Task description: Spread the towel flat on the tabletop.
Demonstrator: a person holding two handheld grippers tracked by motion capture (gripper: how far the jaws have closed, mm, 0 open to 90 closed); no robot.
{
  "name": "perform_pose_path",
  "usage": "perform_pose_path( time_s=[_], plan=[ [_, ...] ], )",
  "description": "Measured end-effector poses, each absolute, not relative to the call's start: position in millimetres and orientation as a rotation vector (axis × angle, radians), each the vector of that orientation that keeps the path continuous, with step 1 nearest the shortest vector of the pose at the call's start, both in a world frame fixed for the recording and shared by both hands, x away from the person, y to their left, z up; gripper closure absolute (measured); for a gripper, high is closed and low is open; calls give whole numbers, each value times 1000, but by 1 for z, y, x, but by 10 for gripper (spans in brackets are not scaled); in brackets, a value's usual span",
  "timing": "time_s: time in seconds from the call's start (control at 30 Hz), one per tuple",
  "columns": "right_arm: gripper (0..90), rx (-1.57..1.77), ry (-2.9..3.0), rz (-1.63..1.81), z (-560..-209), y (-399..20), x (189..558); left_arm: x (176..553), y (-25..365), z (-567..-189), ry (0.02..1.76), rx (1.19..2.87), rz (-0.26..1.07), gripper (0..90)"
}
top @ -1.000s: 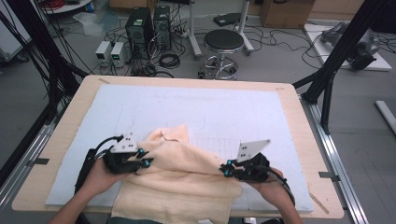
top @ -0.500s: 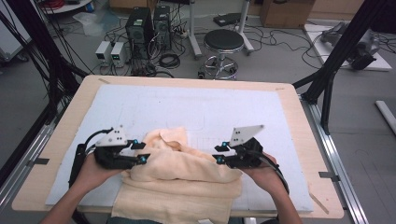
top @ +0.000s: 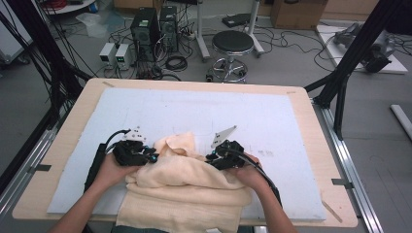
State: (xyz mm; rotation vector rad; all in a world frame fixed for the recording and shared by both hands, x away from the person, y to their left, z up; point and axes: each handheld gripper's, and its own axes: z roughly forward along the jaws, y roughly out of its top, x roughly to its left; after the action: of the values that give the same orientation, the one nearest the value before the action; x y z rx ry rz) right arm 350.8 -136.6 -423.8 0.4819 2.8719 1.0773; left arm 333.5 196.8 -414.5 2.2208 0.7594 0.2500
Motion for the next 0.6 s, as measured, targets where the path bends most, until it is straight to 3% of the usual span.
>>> perform_pose_path(
  time_s=[0.17, 0.37, 0.6],
  plan=[
    [861, 465, 2789, 1087, -405, -151, 343, 332, 196, -405, 770, 2179, 318, 804],
    [862, 657, 2617, 1067, -379, -213, 330, 336, 189, -395, 795, 2099, 436, 803],
    [849, 752, 2674, 927, -401, -246, 314, 340, 183, -409, 816, 2185, 368, 723]
  ],
)
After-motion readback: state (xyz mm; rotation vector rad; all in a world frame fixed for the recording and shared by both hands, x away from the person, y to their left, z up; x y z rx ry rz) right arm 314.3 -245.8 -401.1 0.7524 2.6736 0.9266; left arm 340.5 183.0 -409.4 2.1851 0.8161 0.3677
